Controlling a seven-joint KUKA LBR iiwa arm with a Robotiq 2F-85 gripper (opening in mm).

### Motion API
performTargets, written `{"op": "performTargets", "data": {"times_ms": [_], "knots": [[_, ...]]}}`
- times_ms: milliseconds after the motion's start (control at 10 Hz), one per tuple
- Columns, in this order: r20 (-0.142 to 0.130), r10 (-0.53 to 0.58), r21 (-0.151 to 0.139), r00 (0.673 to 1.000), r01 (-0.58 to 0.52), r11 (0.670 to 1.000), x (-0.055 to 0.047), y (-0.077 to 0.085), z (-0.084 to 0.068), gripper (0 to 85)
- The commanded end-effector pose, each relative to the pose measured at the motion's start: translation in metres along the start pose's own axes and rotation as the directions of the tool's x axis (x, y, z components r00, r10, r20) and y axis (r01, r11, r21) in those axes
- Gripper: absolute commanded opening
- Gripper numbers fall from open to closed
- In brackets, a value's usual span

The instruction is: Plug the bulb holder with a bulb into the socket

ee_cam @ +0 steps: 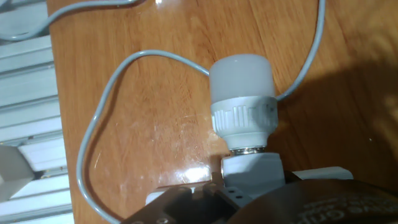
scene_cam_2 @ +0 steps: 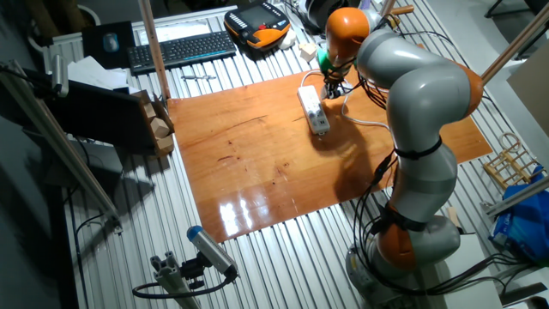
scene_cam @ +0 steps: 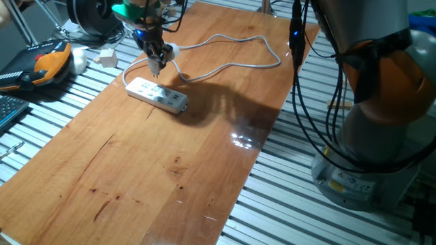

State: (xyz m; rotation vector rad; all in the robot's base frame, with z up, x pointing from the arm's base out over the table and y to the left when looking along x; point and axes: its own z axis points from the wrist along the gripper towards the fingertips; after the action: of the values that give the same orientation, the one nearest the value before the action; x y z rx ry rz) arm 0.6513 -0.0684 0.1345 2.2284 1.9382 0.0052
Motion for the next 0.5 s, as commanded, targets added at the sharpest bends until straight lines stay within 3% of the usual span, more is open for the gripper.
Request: {"op": "performTargets", "data": {"times_ms": [0,400], "knots": [[-0.001,-0.006,-0.007,1.000,0.006,1.000,0.0003,0.0004,0.0006,0.0],[0.022,0.003,-0.003,1.000,-0.002,1.000,0.0028,0.0036,0.0047,0.0]]}}
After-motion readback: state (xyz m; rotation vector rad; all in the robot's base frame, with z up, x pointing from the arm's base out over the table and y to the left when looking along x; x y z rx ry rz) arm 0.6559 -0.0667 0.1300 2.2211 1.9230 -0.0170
